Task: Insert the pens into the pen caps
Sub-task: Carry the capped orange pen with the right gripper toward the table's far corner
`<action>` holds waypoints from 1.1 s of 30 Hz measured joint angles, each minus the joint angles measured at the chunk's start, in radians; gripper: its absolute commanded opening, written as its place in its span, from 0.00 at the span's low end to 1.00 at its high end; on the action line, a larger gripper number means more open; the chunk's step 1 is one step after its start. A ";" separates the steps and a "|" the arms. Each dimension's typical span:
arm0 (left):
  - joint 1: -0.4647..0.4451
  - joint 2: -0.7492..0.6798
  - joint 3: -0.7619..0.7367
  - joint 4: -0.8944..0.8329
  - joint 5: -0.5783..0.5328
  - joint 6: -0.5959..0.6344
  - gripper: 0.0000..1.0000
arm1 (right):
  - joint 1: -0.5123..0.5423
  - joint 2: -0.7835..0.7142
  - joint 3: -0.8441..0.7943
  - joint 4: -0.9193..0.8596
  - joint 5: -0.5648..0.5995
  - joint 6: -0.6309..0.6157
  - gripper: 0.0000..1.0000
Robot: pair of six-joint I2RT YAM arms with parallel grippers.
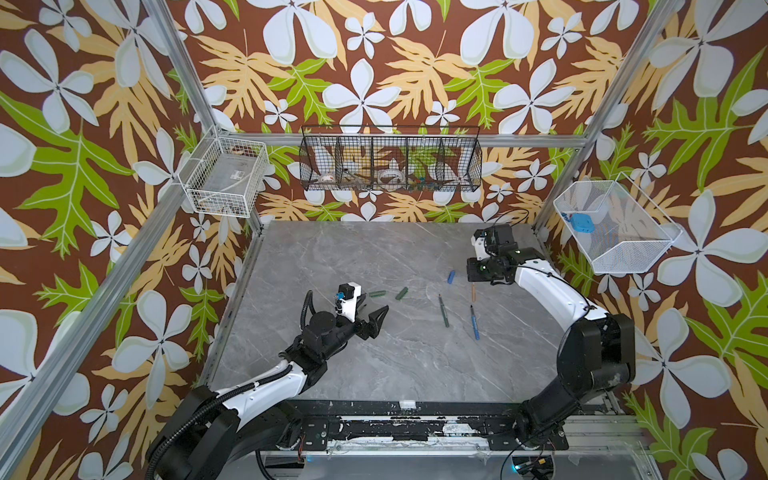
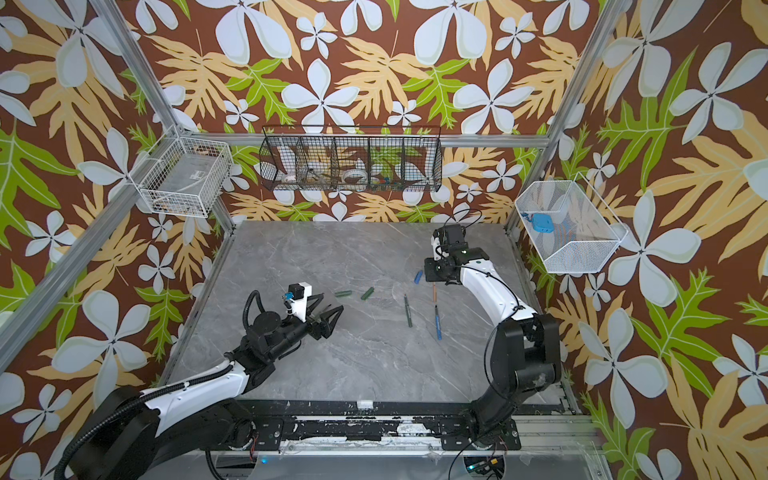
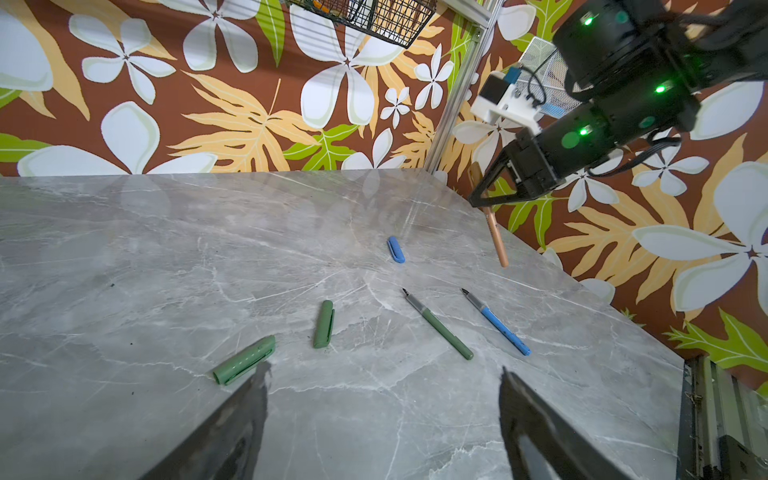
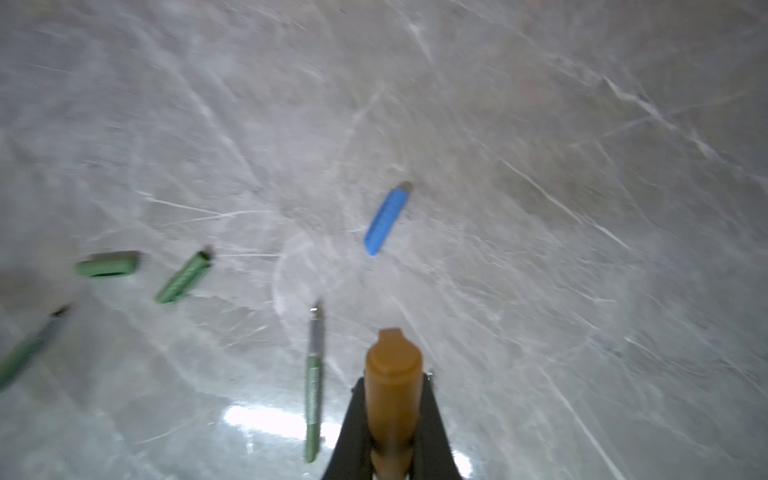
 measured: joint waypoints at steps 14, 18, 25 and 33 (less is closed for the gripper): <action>0.000 0.016 -0.003 0.007 0.022 0.000 0.88 | -0.146 0.356 0.278 -0.166 0.072 -0.104 0.00; 0.000 0.011 -0.003 0.007 0.022 0.000 0.88 | -0.166 0.460 0.385 -0.206 0.083 -0.124 0.00; 0.000 0.011 -0.003 0.007 0.018 0.005 0.89 | -0.163 0.563 0.475 -0.239 0.084 -0.148 0.00; 0.000 0.015 -0.003 0.007 0.010 0.008 0.89 | -0.166 0.583 0.481 -0.243 0.079 -0.148 0.11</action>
